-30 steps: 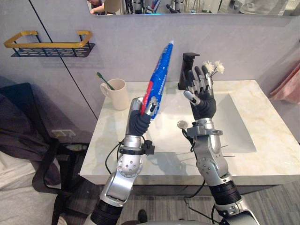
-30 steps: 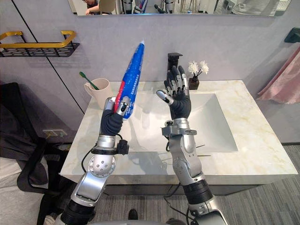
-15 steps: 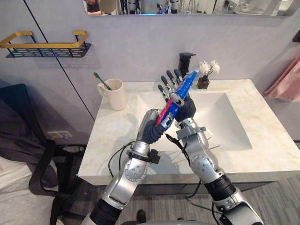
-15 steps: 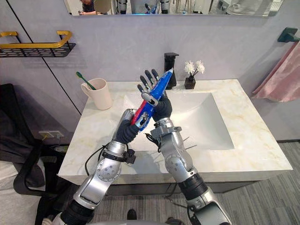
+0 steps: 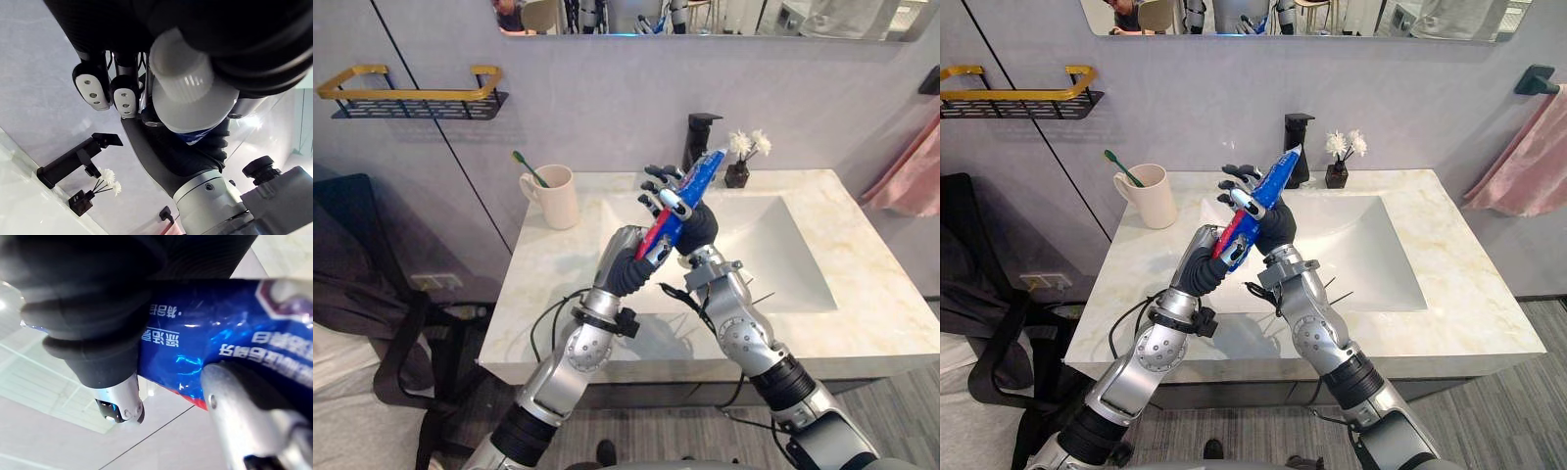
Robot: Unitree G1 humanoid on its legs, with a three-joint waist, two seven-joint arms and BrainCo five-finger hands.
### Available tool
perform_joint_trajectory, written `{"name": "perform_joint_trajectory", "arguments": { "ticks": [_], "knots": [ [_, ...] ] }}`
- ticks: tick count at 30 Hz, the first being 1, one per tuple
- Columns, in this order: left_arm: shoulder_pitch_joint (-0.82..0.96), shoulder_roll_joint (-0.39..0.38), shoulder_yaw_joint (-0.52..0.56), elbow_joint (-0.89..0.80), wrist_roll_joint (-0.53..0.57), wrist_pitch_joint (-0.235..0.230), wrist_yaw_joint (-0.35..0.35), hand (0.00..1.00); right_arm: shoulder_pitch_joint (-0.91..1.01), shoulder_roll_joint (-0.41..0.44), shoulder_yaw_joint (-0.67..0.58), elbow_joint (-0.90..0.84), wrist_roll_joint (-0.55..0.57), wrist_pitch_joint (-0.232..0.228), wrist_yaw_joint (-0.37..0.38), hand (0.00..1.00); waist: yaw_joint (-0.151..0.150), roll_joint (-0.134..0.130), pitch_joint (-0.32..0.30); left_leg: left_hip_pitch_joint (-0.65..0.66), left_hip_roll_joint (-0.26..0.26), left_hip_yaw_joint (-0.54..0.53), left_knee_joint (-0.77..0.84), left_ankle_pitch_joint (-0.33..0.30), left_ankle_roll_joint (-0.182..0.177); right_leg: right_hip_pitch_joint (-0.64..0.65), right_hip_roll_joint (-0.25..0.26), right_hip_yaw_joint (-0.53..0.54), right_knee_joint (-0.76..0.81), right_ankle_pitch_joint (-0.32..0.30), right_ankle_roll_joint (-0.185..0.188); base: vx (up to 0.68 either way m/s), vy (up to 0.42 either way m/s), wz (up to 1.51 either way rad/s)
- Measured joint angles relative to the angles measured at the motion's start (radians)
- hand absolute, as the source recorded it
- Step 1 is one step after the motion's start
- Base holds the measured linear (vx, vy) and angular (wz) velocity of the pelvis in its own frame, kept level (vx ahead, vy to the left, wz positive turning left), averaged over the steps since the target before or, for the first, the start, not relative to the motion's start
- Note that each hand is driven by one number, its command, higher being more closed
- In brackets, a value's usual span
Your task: Organize washtable
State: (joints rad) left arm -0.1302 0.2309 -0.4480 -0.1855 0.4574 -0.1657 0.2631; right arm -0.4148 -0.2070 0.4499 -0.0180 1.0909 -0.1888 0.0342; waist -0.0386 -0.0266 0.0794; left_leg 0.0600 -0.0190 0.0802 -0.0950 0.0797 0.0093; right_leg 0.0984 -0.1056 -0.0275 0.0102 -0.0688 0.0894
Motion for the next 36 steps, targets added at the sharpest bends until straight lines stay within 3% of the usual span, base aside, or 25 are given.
{"name": "perform_joint_trajectory", "arguments": {
  "ticks": [4, 5, 15, 17, 19, 23, 26, 32, 36],
  "knots": [
    [0.012, -0.002, 0.025, 0.000, 0.018, -0.010, 0.003, 1.00, 0.000, 0.015, -0.005, -0.003, -0.024, 0.000, 0.013, 1.00, -0.001, 0.000, 0.000, 0.000, 0.000, 0.000, 0.000, 0.001, 0.000, 0.000, 0.000, 0.000, -0.004, 0.001, 0.000, 0.00, 0.000, 0.00],
    [0.016, -0.004, 0.033, 0.000, 0.018, -0.015, 0.004, 0.00, 0.000, 0.024, -0.008, -0.003, -0.043, 0.000, 0.013, 1.00, -0.001, 0.000, 0.000, 0.000, 0.000, 0.000, 0.000, 0.001, 0.000, 0.000, 0.000, 0.000, -0.004, 0.001, 0.001, 0.00, 0.000, 0.00],
    [0.063, -0.057, 0.179, -0.106, 0.027, -0.062, 0.032, 0.00, 0.020, 0.100, -0.122, -0.125, -0.263, 0.001, 0.012, 1.00, -0.001, 0.001, 0.000, -0.003, -0.001, -0.009, 0.000, 0.001, 0.000, 0.006, -0.001, -0.012, -0.007, 0.002, 0.001, 0.00, 0.000, 0.02],
    [0.088, -0.097, 0.318, -0.147, 0.006, -0.056, 0.088, 0.00, 0.051, 0.102, -0.219, -0.163, -0.288, -0.012, 0.009, 1.00, 0.000, 0.001, 0.000, -0.003, -0.002, -0.016, 0.000, 0.001, -0.001, 0.011, -0.002, -0.021, -0.010, 0.002, 0.001, 0.00, -0.005, 0.13],
    [0.124, -0.106, 0.524, -0.181, -0.038, -0.041, 0.163, 0.00, 0.086, 0.093, -0.367, -0.179, -0.316, -0.058, -0.015, 1.00, 0.001, 0.002, -0.001, -0.003, -0.002, -0.026, 0.000, 0.002, -0.002, 0.018, -0.002, -0.030, -0.015, 0.001, 0.000, -0.01, -0.021, 0.13],
    [0.216, -0.114, 0.685, -0.211, -0.116, -0.040, 0.215, 0.00, 0.134, 0.061, -0.472, -0.210, -0.325, -0.099, -0.040, 1.00, 0.005, 0.004, -0.001, -0.003, -0.002, -0.027, -0.002, 0.002, -0.002, 0.019, -0.002, -0.032, -0.017, 0.000, -0.001, 0.00, -0.007, 0.01],
    [0.268, -0.162, 0.761, -0.198, -0.218, -0.045, 0.225, 0.00, 0.164, 0.059, -0.488, -0.230, -0.361, -0.099, -0.041, 1.00, 0.005, 0.005, -0.001, -0.004, -0.002, -0.027, -0.008, 0.001, -0.003, 0.019, -0.001, -0.034, -0.018, 0.000, -0.002, -0.01, -0.005, 0.01],
    [0.366, -0.240, 0.884, 0.048, -0.456, -0.063, 0.211, 0.00, 0.205, 0.062, -0.530, -0.243, -0.459, -0.096, -0.063, 1.00, 0.031, 0.006, -0.003, -0.024, -0.004, -0.052, -0.008, 0.002, -0.004, 0.017, -0.002, -0.061, -0.032, -0.001, -0.002, -0.02, -0.019, 0.12],
    [0.444, -0.268, 0.897, 0.246, -0.488, -0.045, 0.148, 0.00, 0.205, 0.061, -0.600, -0.233, -0.555, -0.094, -0.110, 1.00, 0.056, 0.002, -0.007, -0.061, -0.008, -0.080, -0.008, 0.009, -0.013, -0.006, -0.003, -0.091, -0.033, 0.000, -0.002, 0.01, -0.021, 0.20]
  ]
}}
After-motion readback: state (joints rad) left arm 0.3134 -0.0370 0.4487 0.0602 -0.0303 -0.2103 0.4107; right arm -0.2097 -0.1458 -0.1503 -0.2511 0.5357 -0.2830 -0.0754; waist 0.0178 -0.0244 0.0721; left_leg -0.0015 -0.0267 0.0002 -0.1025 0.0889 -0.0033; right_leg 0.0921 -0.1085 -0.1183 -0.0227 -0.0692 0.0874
